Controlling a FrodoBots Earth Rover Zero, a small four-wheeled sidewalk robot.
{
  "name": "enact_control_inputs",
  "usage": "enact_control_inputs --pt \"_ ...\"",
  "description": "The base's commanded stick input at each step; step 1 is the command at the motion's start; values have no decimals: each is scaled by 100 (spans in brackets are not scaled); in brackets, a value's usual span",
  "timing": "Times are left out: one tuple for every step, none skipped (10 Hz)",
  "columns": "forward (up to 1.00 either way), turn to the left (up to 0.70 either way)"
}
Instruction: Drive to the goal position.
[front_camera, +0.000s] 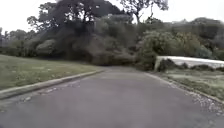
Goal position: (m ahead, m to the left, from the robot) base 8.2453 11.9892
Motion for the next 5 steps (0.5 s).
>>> enact_control_inputs --pt "70 0" --pt "70 -14" --pt "70 -14" --pt "70 -27" --pt "70 -27"
